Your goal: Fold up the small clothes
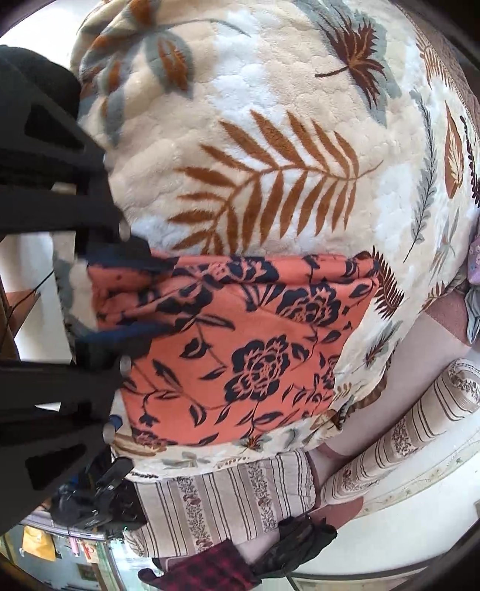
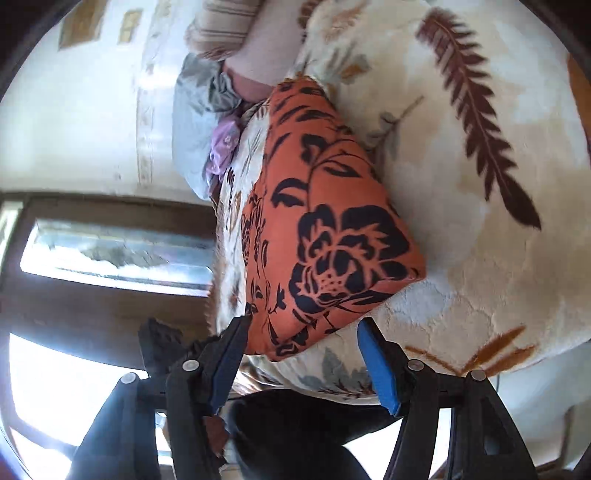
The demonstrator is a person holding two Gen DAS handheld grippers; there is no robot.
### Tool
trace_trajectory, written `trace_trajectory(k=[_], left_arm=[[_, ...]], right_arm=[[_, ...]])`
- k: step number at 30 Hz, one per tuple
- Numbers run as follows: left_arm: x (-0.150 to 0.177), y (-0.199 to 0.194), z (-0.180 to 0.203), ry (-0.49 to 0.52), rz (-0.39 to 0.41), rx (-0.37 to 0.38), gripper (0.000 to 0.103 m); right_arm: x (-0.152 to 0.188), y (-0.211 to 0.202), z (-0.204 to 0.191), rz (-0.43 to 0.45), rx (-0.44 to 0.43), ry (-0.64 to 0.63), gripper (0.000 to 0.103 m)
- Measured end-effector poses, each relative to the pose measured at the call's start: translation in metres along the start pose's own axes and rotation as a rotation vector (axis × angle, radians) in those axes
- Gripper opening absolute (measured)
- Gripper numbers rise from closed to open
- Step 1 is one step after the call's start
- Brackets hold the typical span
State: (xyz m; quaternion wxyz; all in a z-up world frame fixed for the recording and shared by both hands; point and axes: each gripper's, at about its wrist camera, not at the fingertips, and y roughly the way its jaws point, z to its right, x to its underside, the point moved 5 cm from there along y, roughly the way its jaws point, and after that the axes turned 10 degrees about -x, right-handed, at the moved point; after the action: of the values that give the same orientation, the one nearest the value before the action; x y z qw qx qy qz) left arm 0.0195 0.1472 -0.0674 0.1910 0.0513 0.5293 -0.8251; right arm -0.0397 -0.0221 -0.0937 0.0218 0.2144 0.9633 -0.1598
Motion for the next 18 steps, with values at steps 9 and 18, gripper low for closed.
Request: trace_trajectory(k=[9, 18], left_arm=[[0.007, 0.005, 0.013, 0.050, 0.016, -0.097, 0.018], [0.024, 0.018, 0.002, -0.036, 0.018, -0.090, 0.013]], right_arm=[[-0.021, -0.009, 0.021, 0.135, -0.126, 0.239, 0.066], [-0.029, -0.034, 0.015, 0.179, 0.072, 0.119, 0.016]])
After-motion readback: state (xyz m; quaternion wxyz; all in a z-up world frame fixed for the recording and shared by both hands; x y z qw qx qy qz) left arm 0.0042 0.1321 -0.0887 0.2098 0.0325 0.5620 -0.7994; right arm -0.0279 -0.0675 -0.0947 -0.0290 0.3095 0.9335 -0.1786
